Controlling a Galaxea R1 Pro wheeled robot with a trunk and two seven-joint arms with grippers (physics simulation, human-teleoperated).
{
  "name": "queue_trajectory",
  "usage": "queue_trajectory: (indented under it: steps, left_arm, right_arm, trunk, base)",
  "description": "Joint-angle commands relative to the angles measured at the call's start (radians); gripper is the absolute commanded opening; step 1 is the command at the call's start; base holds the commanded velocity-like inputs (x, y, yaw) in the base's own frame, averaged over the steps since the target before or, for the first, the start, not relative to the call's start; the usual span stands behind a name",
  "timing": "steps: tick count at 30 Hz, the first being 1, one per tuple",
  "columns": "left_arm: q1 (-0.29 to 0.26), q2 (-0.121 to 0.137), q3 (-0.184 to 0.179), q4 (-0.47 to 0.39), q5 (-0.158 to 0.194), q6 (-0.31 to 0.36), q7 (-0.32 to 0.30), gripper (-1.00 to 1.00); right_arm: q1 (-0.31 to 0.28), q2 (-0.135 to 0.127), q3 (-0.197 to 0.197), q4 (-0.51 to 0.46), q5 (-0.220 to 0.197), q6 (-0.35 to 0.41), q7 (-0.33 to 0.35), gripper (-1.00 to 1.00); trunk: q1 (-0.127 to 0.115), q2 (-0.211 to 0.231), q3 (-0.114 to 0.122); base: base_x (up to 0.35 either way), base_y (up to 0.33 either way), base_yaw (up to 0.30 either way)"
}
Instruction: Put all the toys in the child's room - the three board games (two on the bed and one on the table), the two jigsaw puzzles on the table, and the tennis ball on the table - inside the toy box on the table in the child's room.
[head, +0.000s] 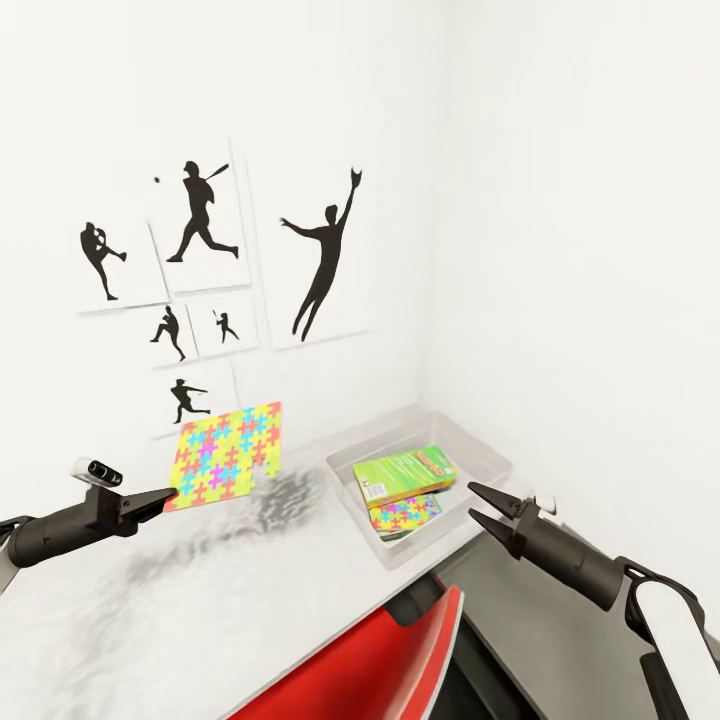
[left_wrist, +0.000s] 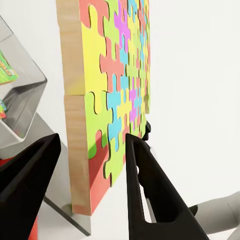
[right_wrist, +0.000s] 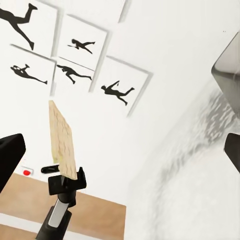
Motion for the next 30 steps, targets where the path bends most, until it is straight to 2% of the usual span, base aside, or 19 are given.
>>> queue_trajectory:
  steps: [1, 6, 20, 30]
  left_arm:
    - [-0.001, 0.0, -0.001, 0.0, 0.001, 0.01, -0.002, -1.0]
    - [-0.001, 0.0, -0.001, 0.0, 0.002, 0.01, -0.002, -1.0]
    - [-0.001, 0.0, -0.001, 0.0, 0.003, 0.01, -0.002, -1.0]
    - [0.0, -0.001, -0.001, 0.0, 0.003, 0.01, -0.001, -1.0]
  right_arm:
    - [-0.001, 0.0, -0.001, 0.0, 0.01, 0.004, 0.011, 1.0]
    - [-0.001, 0.0, -0.001, 0.0, 0.01, 0.004, 0.011, 1.0]
    - [-0.001, 0.006, -0.01, 0.0, 0.01, 0.001, 0.012, 1.0]
    - [-0.001, 0.006, -0.011, 0.0, 0.01, 0.001, 0.012, 1.0]
  trunk:
    - [0.001, -0.002, -0.002]
    - [0.001, -0.002, -0.002]
    - [0.001, -0.002, -0.002]
    - [0.001, -0.002, -0.002]
  base:
    - [0.004, -0.159, 0.0]
    - [0.001, -0.131, 0.0]
    - [0.067, -0.015, 0.005]
    - [0.044, -0.004, 0.196]
